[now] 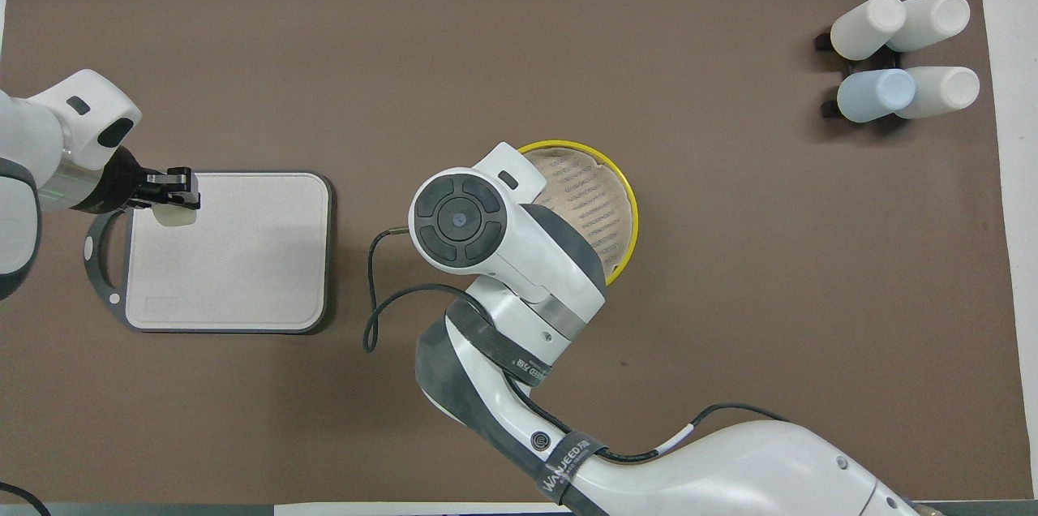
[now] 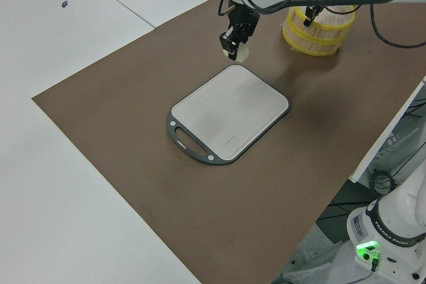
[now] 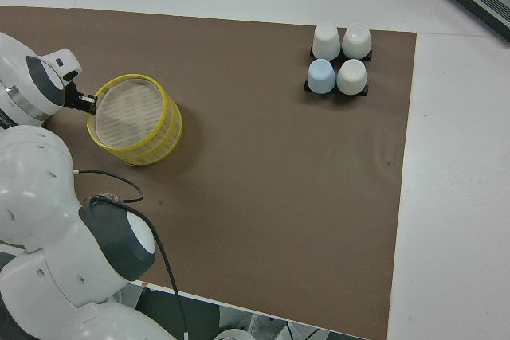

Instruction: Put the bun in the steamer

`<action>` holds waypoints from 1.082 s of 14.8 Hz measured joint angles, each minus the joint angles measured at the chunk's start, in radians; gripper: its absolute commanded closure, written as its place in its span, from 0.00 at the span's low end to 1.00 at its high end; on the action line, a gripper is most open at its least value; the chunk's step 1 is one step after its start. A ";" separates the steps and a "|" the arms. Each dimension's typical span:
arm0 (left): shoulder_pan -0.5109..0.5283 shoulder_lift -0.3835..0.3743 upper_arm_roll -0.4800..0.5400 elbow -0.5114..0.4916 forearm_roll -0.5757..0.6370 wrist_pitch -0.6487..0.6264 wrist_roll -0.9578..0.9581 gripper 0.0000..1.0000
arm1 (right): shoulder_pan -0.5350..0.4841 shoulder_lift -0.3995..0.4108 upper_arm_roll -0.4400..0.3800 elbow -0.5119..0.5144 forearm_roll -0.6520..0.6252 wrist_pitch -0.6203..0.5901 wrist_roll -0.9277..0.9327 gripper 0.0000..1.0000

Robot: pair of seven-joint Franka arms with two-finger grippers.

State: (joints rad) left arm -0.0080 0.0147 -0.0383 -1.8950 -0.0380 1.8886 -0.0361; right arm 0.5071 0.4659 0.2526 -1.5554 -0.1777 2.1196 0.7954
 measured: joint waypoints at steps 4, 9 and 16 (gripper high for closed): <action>-0.002 -0.054 -0.002 0.032 -0.009 -0.068 -0.006 0.63 | -0.001 -0.001 0.000 0.001 0.000 0.000 0.000 1.00; -0.002 -0.060 -0.002 0.031 -0.012 -0.074 -0.013 0.63 | -0.018 -0.013 -0.005 0.108 0.001 -0.141 -0.051 1.00; -0.139 -0.053 -0.006 0.030 -0.025 -0.024 -0.231 0.63 | -0.196 -0.093 -0.007 0.166 0.053 -0.363 -0.372 1.00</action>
State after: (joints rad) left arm -0.1472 -0.0385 -0.0441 -1.8649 -0.0633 1.8649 -0.2672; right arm 0.3113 0.3730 0.2455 -1.3893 -0.1251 1.7563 0.4235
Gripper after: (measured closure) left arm 0.626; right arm 0.930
